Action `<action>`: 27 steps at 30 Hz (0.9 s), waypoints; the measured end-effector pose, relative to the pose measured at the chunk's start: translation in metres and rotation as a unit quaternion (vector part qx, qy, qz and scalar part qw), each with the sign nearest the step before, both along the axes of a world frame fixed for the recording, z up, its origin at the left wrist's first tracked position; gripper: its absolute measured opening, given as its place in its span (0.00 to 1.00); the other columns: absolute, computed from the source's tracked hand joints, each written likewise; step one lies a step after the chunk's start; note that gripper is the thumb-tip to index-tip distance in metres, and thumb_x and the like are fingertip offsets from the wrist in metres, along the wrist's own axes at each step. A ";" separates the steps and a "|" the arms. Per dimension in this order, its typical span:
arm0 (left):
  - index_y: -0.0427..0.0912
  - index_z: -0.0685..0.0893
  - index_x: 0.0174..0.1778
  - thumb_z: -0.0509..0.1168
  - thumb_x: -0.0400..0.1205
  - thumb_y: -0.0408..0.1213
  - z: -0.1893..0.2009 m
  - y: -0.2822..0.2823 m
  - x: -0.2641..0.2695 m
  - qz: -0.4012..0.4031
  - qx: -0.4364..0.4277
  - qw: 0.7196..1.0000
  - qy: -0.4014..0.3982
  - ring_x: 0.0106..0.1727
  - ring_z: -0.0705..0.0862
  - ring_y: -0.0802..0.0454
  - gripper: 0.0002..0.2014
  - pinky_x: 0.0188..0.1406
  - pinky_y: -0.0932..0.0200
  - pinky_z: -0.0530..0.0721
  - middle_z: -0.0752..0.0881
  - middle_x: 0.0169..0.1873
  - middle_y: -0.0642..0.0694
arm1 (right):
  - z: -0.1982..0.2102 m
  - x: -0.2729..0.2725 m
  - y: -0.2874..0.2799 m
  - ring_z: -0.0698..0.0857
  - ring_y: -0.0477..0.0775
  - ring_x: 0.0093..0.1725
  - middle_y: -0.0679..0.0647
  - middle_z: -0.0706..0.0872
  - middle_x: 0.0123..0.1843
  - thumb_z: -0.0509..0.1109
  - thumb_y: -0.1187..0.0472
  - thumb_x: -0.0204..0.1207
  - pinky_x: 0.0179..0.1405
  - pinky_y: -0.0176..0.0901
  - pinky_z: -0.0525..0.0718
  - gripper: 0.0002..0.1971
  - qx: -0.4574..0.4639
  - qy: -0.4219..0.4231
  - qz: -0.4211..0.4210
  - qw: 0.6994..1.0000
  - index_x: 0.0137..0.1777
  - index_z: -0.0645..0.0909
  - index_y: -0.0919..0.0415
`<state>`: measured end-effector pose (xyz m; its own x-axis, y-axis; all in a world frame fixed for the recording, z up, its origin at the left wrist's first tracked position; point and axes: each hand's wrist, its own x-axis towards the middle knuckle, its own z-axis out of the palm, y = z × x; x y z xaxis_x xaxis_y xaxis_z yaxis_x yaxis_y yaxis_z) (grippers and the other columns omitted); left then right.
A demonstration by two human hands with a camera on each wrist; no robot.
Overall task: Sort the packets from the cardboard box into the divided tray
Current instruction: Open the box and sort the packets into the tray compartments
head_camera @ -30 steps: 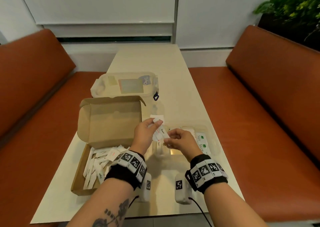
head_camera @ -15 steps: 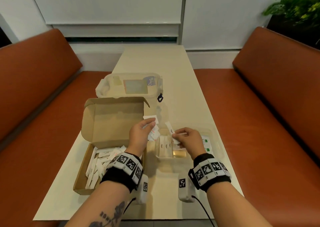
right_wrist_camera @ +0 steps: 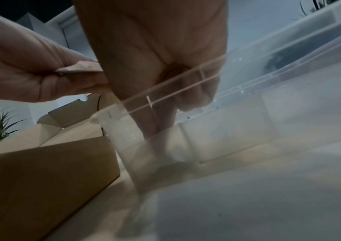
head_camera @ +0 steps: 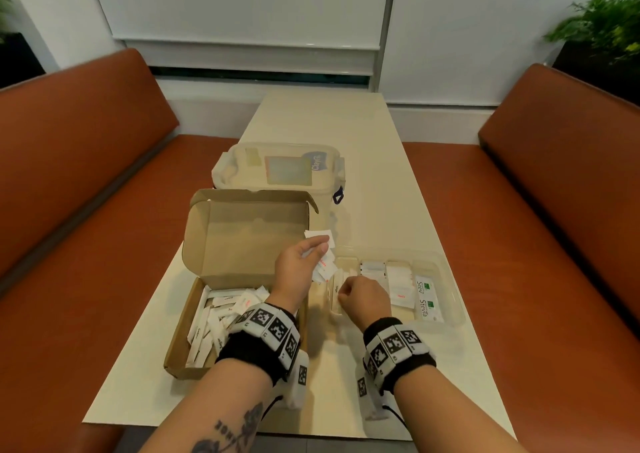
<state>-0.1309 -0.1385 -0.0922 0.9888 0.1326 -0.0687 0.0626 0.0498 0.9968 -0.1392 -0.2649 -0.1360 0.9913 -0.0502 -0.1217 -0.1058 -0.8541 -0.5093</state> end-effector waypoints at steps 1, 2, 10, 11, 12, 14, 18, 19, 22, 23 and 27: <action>0.41 0.87 0.57 0.66 0.81 0.33 0.000 0.000 -0.001 -0.002 -0.003 1.000 0.000 0.51 0.85 0.49 0.10 0.57 0.50 0.84 0.88 0.50 0.41 | 0.000 0.000 0.000 0.86 0.54 0.50 0.52 0.89 0.48 0.63 0.62 0.76 0.48 0.41 0.80 0.10 -0.007 0.002 0.004 1.000 0.49 0.86 0.56; 0.41 0.87 0.57 0.66 0.81 0.32 0.000 0.000 -0.002 -0.004 -0.006 1.000 0.001 0.50 0.85 0.50 0.10 0.56 0.51 0.84 0.88 0.49 0.41 | -0.001 0.001 -0.001 0.86 0.53 0.51 0.52 0.89 0.49 0.64 0.62 0.76 0.49 0.41 0.80 0.10 -0.010 0.001 0.006 1.000 0.50 0.86 0.55; 0.38 0.86 0.58 0.66 0.82 0.31 -0.001 0.003 -0.005 -0.006 -0.010 1.000 0.001 0.44 0.84 0.55 0.10 0.43 0.67 0.82 0.88 0.46 0.43 | -0.003 0.004 -0.001 0.83 0.53 0.61 0.54 0.84 0.62 0.72 0.62 0.73 0.59 0.41 0.77 0.18 -0.031 0.021 0.035 0.999 0.64 0.82 0.56; 0.38 0.87 0.58 0.66 0.82 0.31 -0.001 0.003 -0.005 -0.006 -0.011 1.000 0.001 0.44 0.84 0.54 0.10 0.42 0.67 0.82 0.87 0.46 0.42 | -0.003 0.004 0.000 0.83 0.54 0.61 0.54 0.83 0.63 0.72 0.62 0.73 0.59 0.41 0.77 0.18 -0.030 0.023 0.035 0.999 0.63 0.82 0.56; 0.39 0.87 0.57 0.66 0.82 0.31 -0.001 0.003 -0.005 -0.007 -0.009 1.000 0.001 0.44 0.84 0.54 0.10 0.42 0.67 0.82 0.87 0.46 0.42 | -0.003 0.005 0.001 0.83 0.54 0.60 0.55 0.82 0.63 0.72 0.62 0.73 0.58 0.41 0.78 0.18 -0.031 0.023 0.034 0.999 0.63 0.83 0.57; 0.40 0.87 0.57 0.66 0.82 0.32 -0.001 0.003 -0.006 -0.009 -0.006 1.000 0.001 0.45 0.84 0.53 0.10 0.43 0.66 0.82 0.88 0.47 0.42 | -0.003 0.006 0.002 0.83 0.54 0.60 0.55 0.82 0.63 0.73 0.61 0.73 0.58 0.41 0.78 0.17 -0.032 0.023 0.037 0.999 0.62 0.82 0.57; 0.41 0.87 0.57 0.66 0.82 0.33 0.001 0.002 -0.007 -0.017 -0.012 1.000 0.004 0.49 0.84 0.50 0.10 0.50 0.57 0.82 0.88 0.48 0.41 | 0.002 0.003 0.000 0.82 0.53 0.60 0.54 0.82 0.62 0.71 0.59 0.75 0.59 0.42 0.78 0.17 -0.006 0.007 0.029 1.000 0.64 0.81 0.57; 0.41 0.87 0.56 0.66 0.82 0.33 0.002 0.001 -0.008 -0.018 -0.016 1.000 0.004 0.49 0.84 0.50 0.09 0.49 0.57 0.82 0.88 0.48 0.41 | 0.005 0.003 -0.002 0.83 0.53 0.58 0.53 0.83 0.59 0.70 0.59 0.76 0.59 0.42 0.79 0.15 0.025 -0.011 0.008 1.000 0.63 0.81 0.57; 0.42 0.87 0.56 0.65 0.82 0.33 0.006 -0.003 -0.007 -0.017 -0.039 0.999 0.006 0.47 0.84 0.51 0.09 0.42 0.62 0.82 0.88 0.48 0.42 | 0.019 0.001 -0.008 0.83 0.49 0.42 0.49 0.85 0.41 0.67 0.61 0.77 0.42 0.35 0.79 0.06 0.174 -0.085 -0.066 0.979 0.51 0.84 0.58; 0.41 0.87 0.57 0.65 0.83 0.34 0.007 -0.005 -0.006 -0.015 -0.047 0.999 0.006 0.47 0.84 0.52 0.09 0.41 0.63 0.82 0.87 0.48 0.42 | 0.025 0.000 -0.010 0.81 0.48 0.37 0.48 0.85 0.36 0.66 0.61 0.78 0.35 0.31 0.76 0.05 0.226 -0.099 -0.080 0.966 0.46 0.84 0.58; 0.42 0.86 0.58 0.62 0.85 0.35 0.007 -0.018 -0.005 -0.010 -0.057 0.998 0.004 0.45 0.83 0.51 0.10 0.37 0.61 0.82 0.86 0.47 0.43 | 0.048 -0.009 -0.015 0.77 0.49 0.23 0.54 0.84 0.32 0.65 0.59 0.80 0.20 0.37 0.75 0.08 0.415 -0.057 -0.077 0.905 0.42 0.82 0.61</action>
<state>-0.1363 -0.1561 -0.0854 0.9905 0.1041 -0.0894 0.0719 0.1617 0.9842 -0.1478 -0.2803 -0.0880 0.9887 -0.1274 -0.0793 -0.0985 -0.1518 -0.9835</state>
